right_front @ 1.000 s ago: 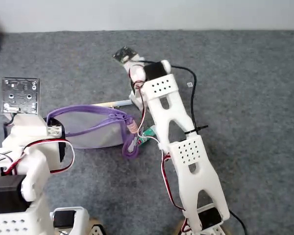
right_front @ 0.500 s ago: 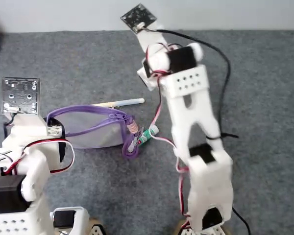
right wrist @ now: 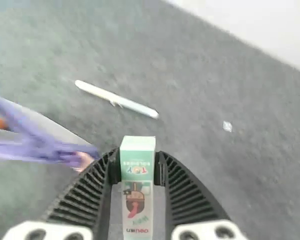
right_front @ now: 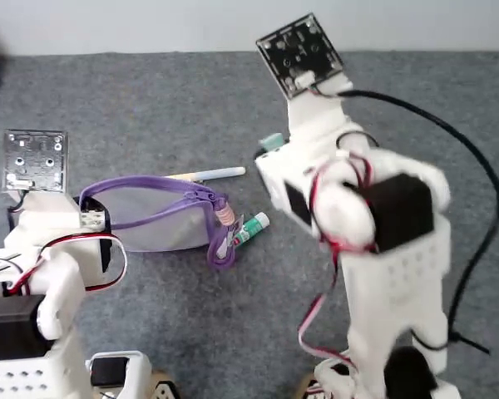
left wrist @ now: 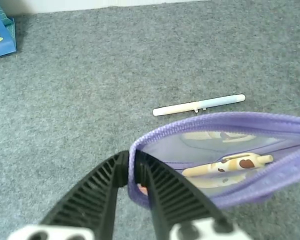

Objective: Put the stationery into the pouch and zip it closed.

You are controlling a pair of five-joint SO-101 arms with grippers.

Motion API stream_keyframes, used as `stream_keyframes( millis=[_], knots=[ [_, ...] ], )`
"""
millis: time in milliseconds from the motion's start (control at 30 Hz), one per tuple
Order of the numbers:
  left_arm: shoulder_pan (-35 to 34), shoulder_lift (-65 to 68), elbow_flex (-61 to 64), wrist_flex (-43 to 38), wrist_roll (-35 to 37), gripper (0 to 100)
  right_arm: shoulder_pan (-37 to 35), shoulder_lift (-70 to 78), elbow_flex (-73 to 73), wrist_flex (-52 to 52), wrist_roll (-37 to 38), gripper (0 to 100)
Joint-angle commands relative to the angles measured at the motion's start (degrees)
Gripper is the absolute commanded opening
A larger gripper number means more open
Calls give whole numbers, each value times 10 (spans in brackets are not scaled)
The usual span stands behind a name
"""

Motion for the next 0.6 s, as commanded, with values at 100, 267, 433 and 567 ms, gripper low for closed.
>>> stream_keyframes(
  millis=[100, 267, 433, 567],
  knots=[
    [6, 7, 21, -1, 5, 11, -90, -59, 1, -110, -108, 7],
    [6, 6, 21, -1, 5, 11, -136, -63, 6, -193, -156, 7],
    [6, 6, 21, 0, 5, 11, -142, -87, 98, -297, -156, 7],
    [6, 6, 21, 0, 5, 11, -178, -136, 214, -404, -154, 7]
  ],
)
